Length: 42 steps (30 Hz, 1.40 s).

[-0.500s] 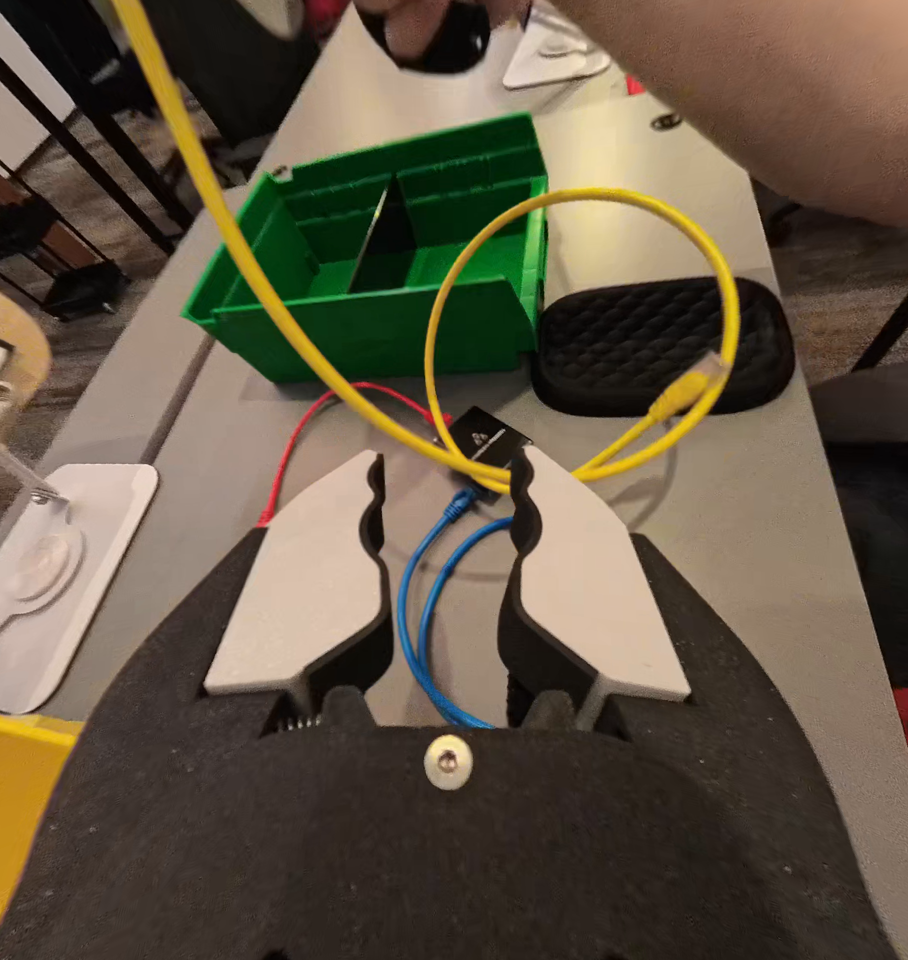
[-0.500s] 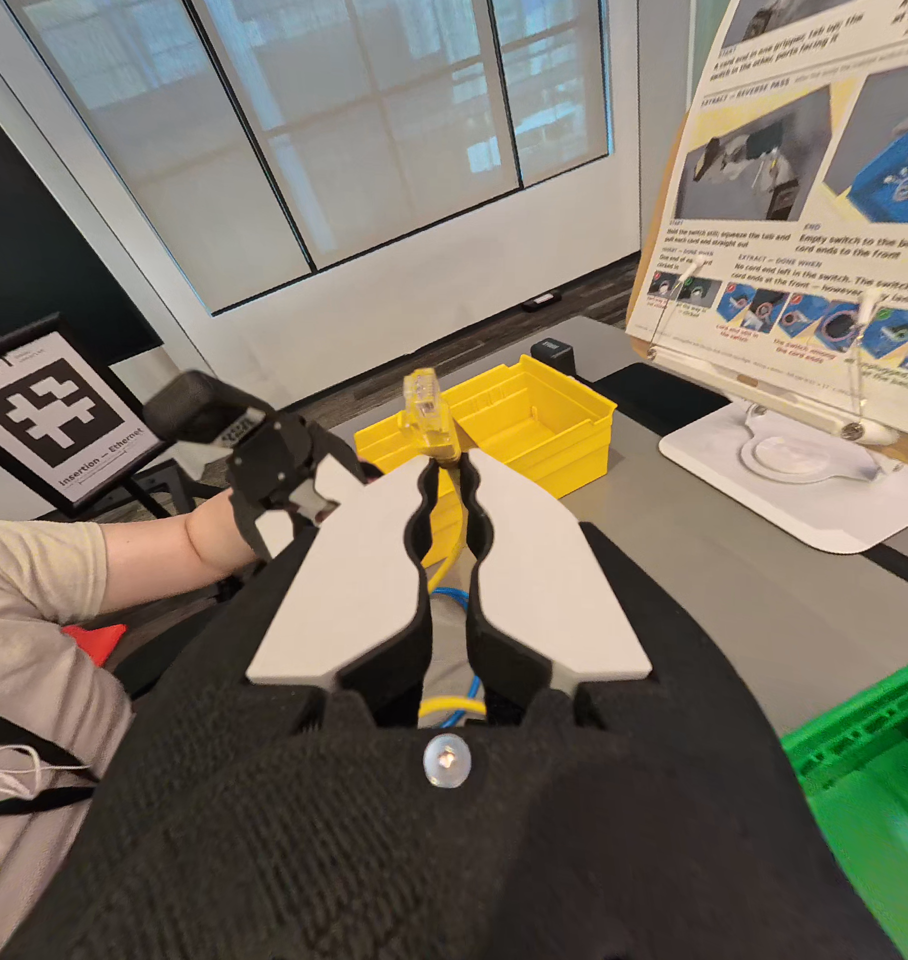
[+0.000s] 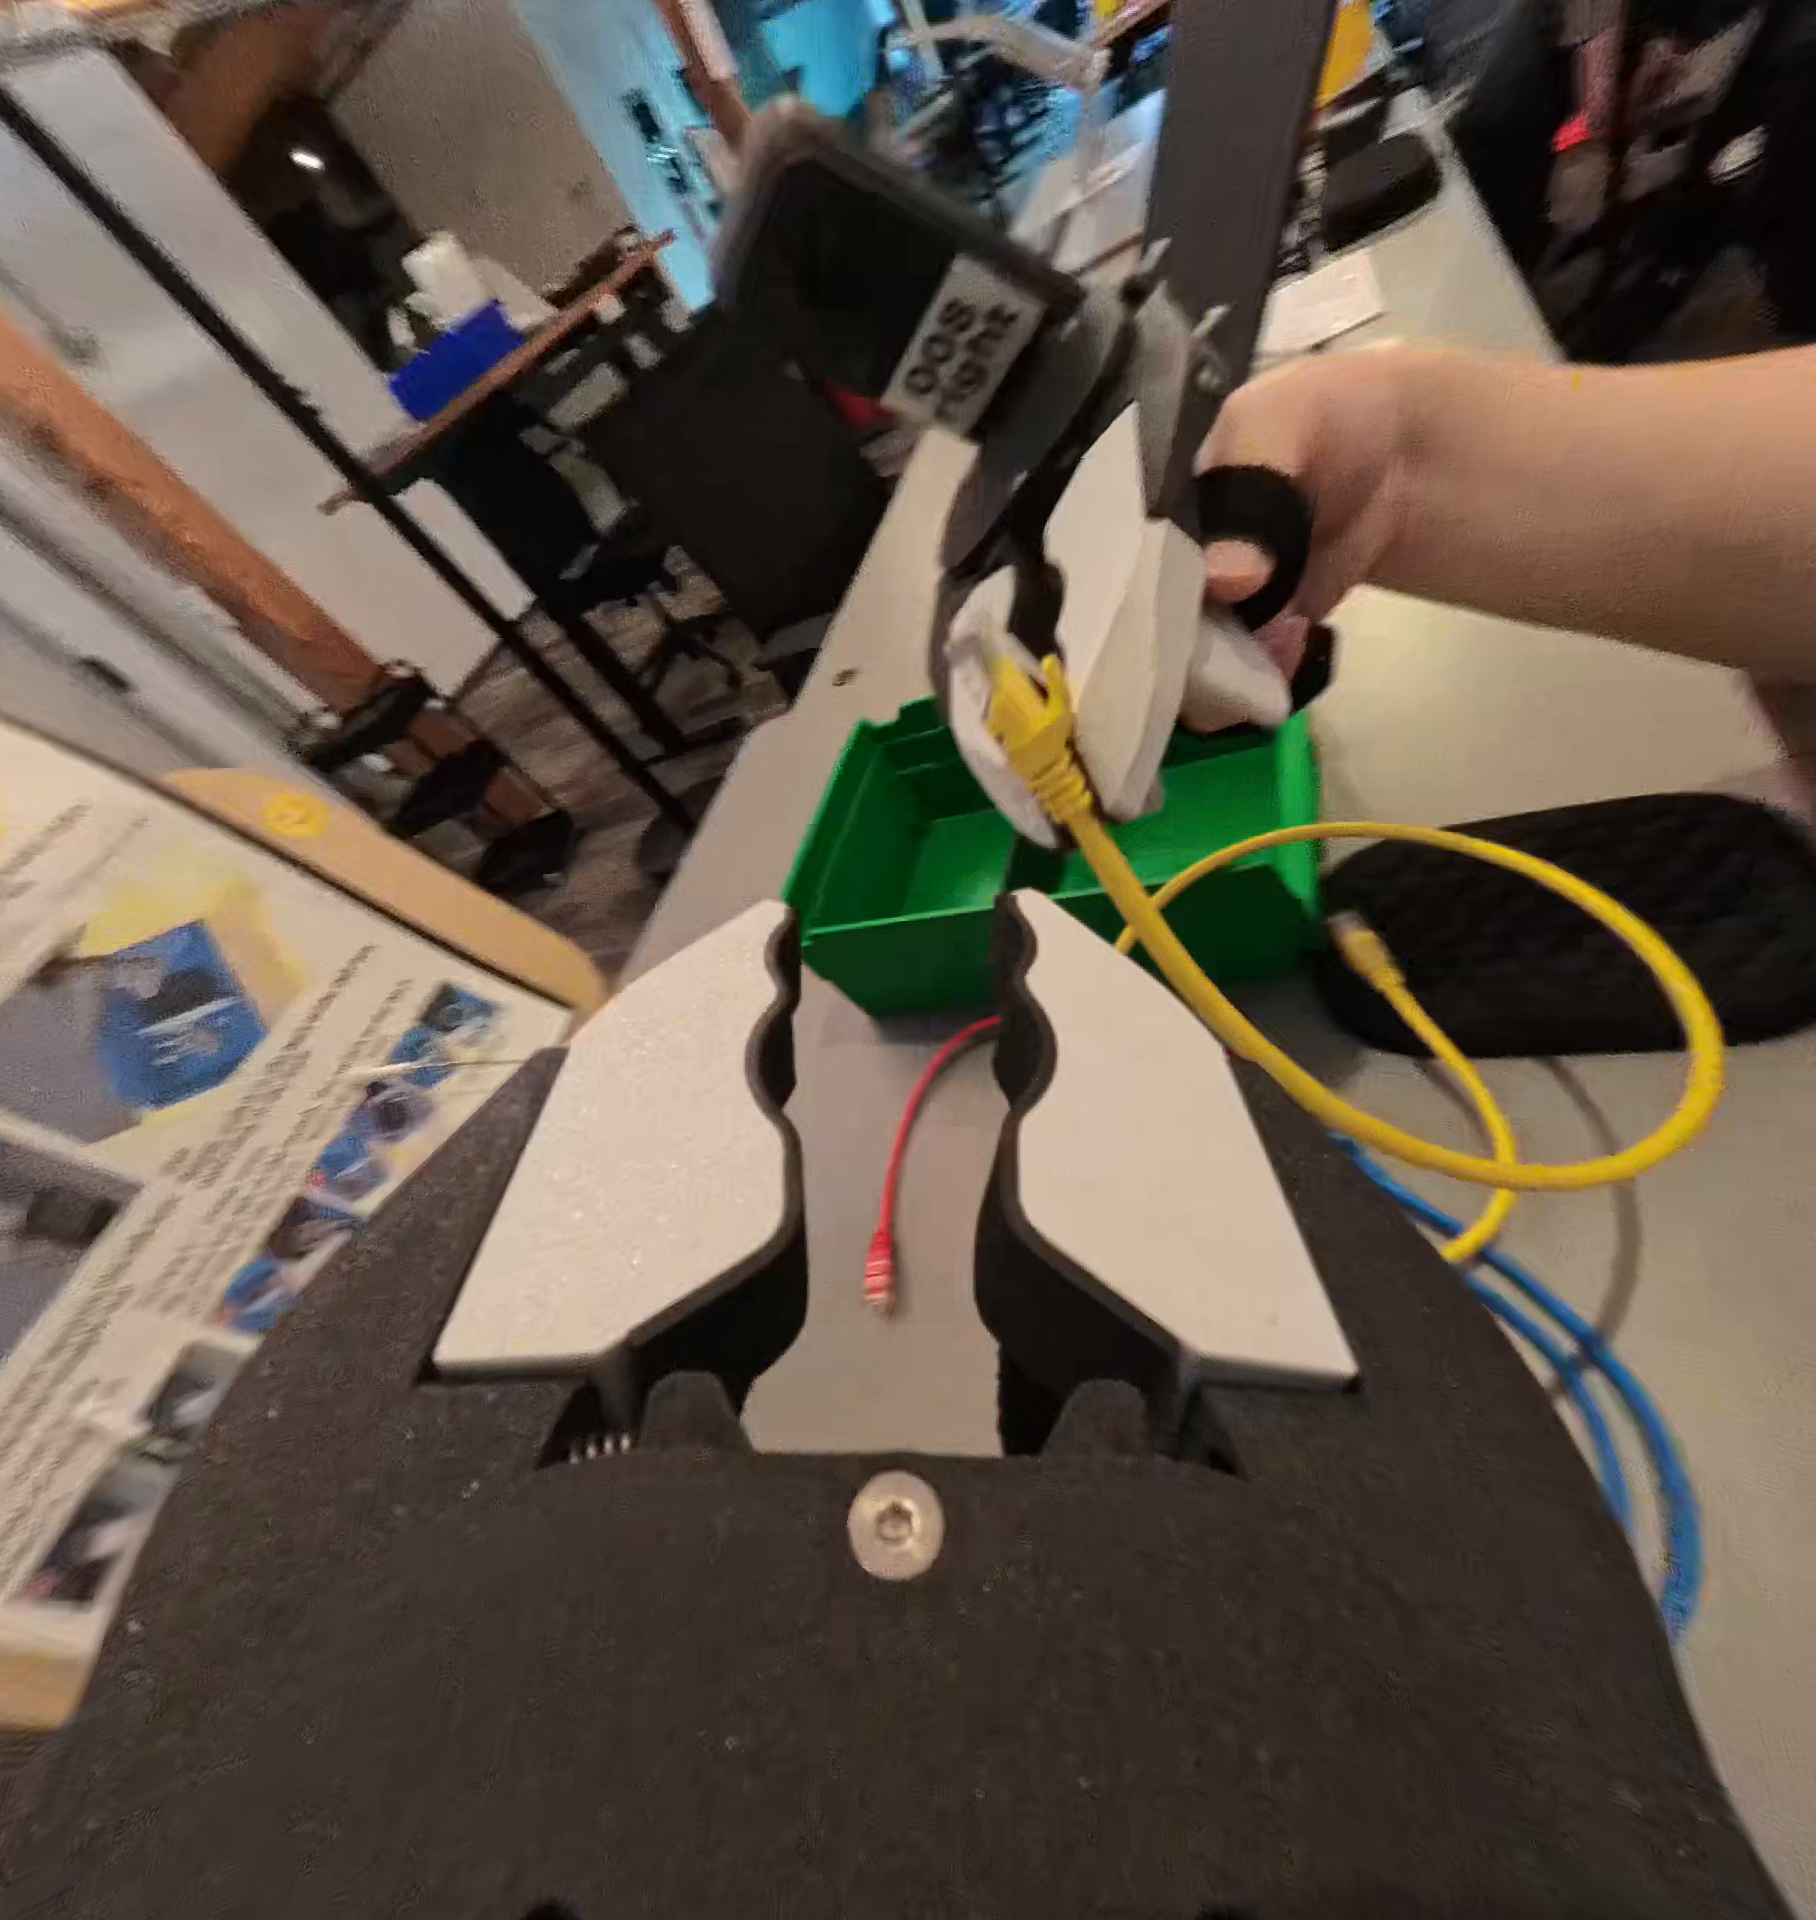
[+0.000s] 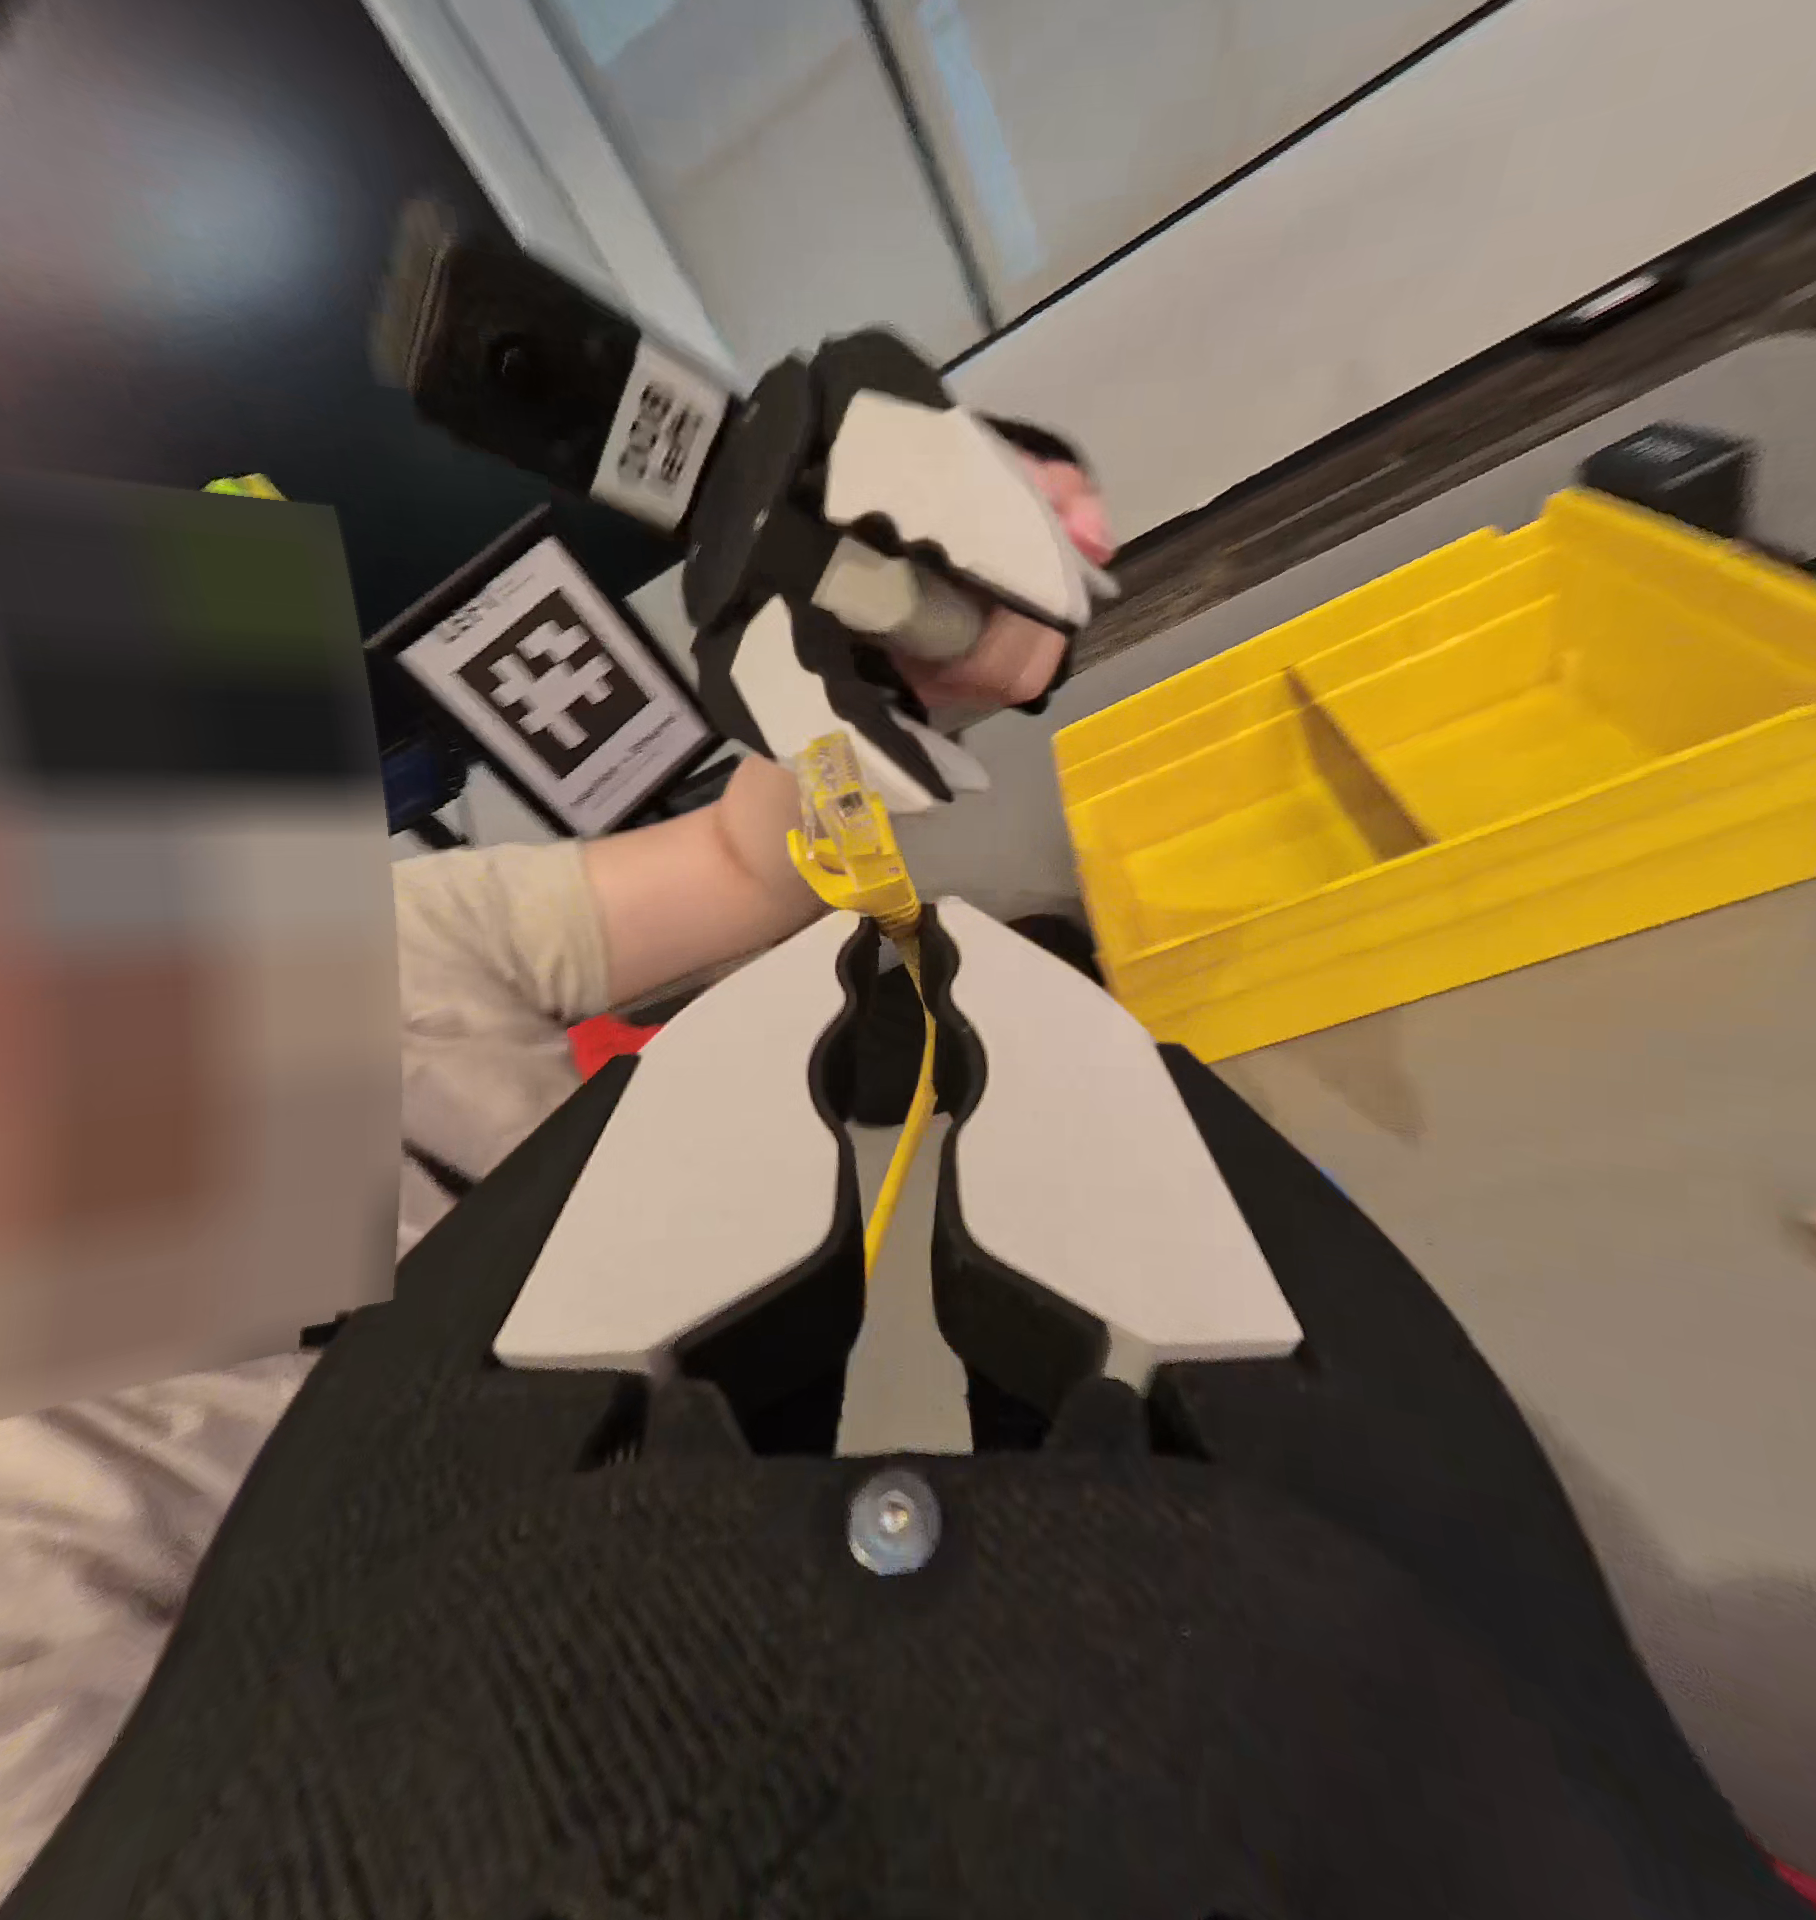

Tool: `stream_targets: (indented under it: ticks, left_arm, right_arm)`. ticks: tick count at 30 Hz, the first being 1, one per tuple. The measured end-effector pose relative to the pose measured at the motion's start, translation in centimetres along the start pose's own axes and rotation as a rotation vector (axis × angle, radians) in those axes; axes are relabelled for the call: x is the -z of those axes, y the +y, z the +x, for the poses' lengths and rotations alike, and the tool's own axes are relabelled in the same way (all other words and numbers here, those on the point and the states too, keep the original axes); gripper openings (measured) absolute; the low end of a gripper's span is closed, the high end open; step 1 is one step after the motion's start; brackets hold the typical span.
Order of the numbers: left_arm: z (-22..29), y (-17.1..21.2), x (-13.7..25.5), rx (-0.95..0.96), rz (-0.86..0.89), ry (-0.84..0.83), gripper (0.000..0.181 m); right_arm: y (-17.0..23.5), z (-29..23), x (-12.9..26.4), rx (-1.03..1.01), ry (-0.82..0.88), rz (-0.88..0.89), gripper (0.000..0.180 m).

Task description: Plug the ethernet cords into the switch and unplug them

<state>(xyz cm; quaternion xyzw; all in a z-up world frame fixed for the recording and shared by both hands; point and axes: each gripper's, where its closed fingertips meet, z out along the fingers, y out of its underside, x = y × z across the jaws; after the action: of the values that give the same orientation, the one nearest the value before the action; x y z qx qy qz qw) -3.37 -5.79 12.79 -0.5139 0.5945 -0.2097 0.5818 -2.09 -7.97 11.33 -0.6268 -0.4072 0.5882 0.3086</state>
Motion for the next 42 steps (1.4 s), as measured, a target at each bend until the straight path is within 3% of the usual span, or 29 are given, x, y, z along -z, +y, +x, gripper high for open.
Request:
stream_targets:
  ticks: [3,7,10,23,30,35,38,40,42]
  left_arm:
    - [2.0,-1.5,-0.6,0.201,0.005,0.256,0.042]
    - [3.2,-2.5,-0.3,0.350,0.010,0.471,0.019]
    - [3.5,-0.5,-0.7,0.343,-0.133,0.461,0.016]
    - [5.5,2.8,-1.5,0.498,-0.390,0.578,0.022]
    - [6.5,3.3,-1.3,0.509,-0.500,0.651,0.011]
    - [4.5,2.9,-2.0,0.553,-0.451,0.562,0.010]
    - [2.7,2.9,-2.3,0.646,-0.435,0.515,0.010]
    - [2.0,3.2,-2.5,0.668,-0.451,0.498,0.010]
    - [1.1,3.3,-2.8,0.697,-0.460,0.460,0.010]
  right_arm:
    - [1.9,-1.0,-1.5,-0.027,-0.100,-0.131,0.009]
    - [3.2,-0.2,-2.8,-0.004,-0.076,-0.211,0.009]
    - [3.7,0.6,-2.8,0.041,-0.033,-0.235,0.009]
    - [6.3,2.4,-2.5,0.178,0.085,-0.396,0.009]
    - [7.0,2.6,-2.7,0.219,0.099,-0.452,0.009]
    - [5.3,3.8,-2.0,0.275,0.184,-0.352,0.009]
    - [4.1,5.6,0.3,0.324,0.419,-0.271,0.012]
    - [2.8,4.6,1.6,0.383,0.563,-0.132,0.012]
    - [2.1,0.5,1.0,0.426,0.570,0.073,0.010]
